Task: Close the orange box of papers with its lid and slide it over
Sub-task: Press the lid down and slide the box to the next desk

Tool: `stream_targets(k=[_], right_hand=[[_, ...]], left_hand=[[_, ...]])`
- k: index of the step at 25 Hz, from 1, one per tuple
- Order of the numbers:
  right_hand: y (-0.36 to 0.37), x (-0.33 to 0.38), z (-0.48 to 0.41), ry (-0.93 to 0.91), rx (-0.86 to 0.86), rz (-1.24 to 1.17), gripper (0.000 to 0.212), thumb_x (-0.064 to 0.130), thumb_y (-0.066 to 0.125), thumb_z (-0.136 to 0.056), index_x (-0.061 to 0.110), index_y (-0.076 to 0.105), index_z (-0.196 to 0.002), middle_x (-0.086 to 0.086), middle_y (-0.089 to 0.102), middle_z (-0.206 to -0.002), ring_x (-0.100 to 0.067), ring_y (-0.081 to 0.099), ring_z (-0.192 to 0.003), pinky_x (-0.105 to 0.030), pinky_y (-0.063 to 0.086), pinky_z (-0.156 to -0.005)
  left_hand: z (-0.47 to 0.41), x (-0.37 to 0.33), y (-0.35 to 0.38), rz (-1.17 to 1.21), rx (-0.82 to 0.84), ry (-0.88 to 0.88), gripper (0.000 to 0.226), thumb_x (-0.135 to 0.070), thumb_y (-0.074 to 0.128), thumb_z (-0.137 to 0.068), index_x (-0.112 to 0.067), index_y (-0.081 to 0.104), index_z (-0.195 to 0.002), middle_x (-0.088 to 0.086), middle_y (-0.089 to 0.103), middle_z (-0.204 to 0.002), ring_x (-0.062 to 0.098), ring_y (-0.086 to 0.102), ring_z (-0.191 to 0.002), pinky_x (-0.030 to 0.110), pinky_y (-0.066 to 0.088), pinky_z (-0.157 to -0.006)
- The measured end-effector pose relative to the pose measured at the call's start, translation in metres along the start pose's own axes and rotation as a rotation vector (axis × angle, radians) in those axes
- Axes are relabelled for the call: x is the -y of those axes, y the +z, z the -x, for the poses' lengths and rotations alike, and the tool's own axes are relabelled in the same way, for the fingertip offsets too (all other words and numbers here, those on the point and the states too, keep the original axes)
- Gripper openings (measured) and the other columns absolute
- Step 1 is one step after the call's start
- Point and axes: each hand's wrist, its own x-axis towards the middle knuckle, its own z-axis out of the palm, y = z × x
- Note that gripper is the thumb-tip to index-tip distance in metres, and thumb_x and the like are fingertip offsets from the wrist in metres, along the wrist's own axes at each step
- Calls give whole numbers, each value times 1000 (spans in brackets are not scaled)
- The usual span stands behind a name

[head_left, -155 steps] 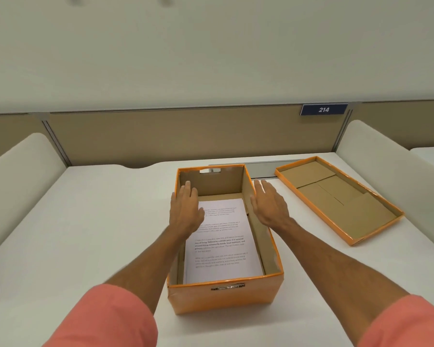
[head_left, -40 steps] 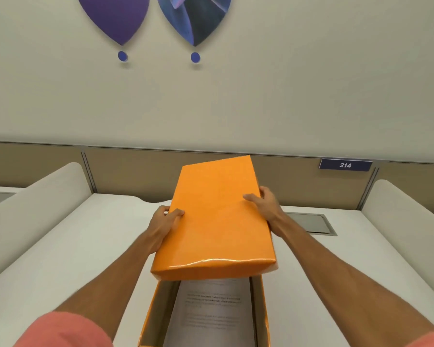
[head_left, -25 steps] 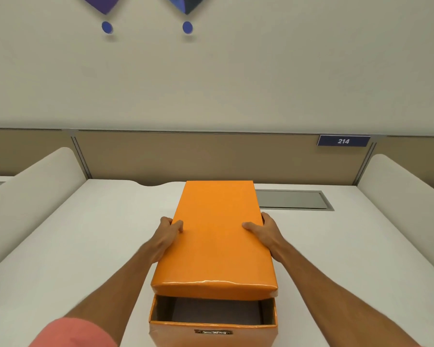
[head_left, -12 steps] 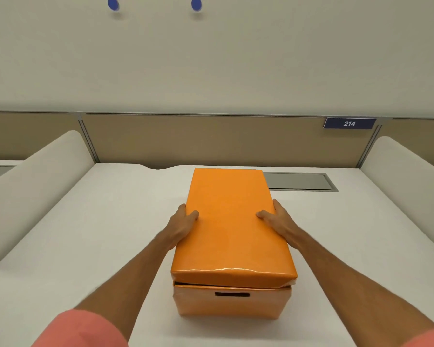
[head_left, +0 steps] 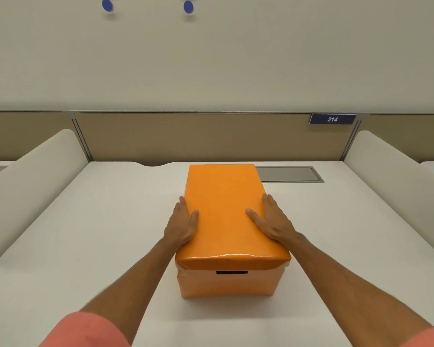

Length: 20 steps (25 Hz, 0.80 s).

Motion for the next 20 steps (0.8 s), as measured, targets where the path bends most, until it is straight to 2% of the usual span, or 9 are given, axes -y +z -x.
stream_targets(k=[4,12,14,17,18,20], right_hand=[[8,-3,4,7,-4,48,89,67,36,-90,17,0,-154,-3,0,-165,-30,24,-147,-54,30,-113],[20,-9,3,-6,-58,92,86,66,36,-90,17,6,-153,-4,5,-164,-30,28,-145,-54,35,-109],[19,-7,0,-11,-126,139,82,67,39,-88,14,21,-149,-8,23,-159,-30,40,-137,-51,41,-103],[10,2,-20,-48,-301,173,73,67,44,-85,10,44,-130,-11,51,-134,-29,53,-117,-45,47,-94],[6,7,-30,-62,-323,178,72,66,45,-85,8,47,-128,-12,53,-131,-29,54,-116,-45,47,-95],[0,14,-52,-100,-285,206,74,66,44,-86,7,47,-130,-14,50,-138,-31,47,-127,-48,41,-105]], left_hand=[[6,5,7,-83,-14,22,67,-48,29,-100,-17,3,-154,8,17,-162,34,32,-143,54,32,-113],[6,11,18,-139,-76,49,66,-48,28,-100,-15,9,-154,8,23,-160,32,32,-143,54,33,-112],[1,11,17,-266,-113,68,66,-48,29,-99,-12,14,-152,11,21,-161,33,22,-146,54,26,-117],[-22,3,11,-359,-174,135,74,-57,34,-94,-11,19,-151,11,8,-163,32,3,-150,52,4,-120],[-33,-3,8,-346,-169,165,77,-59,35,-93,-11,18,-151,11,5,-164,30,1,-151,51,2,-120],[-56,-13,5,-353,-117,210,82,-63,33,-92,-11,12,-153,10,2,-164,27,0,-151,51,0,-121]])
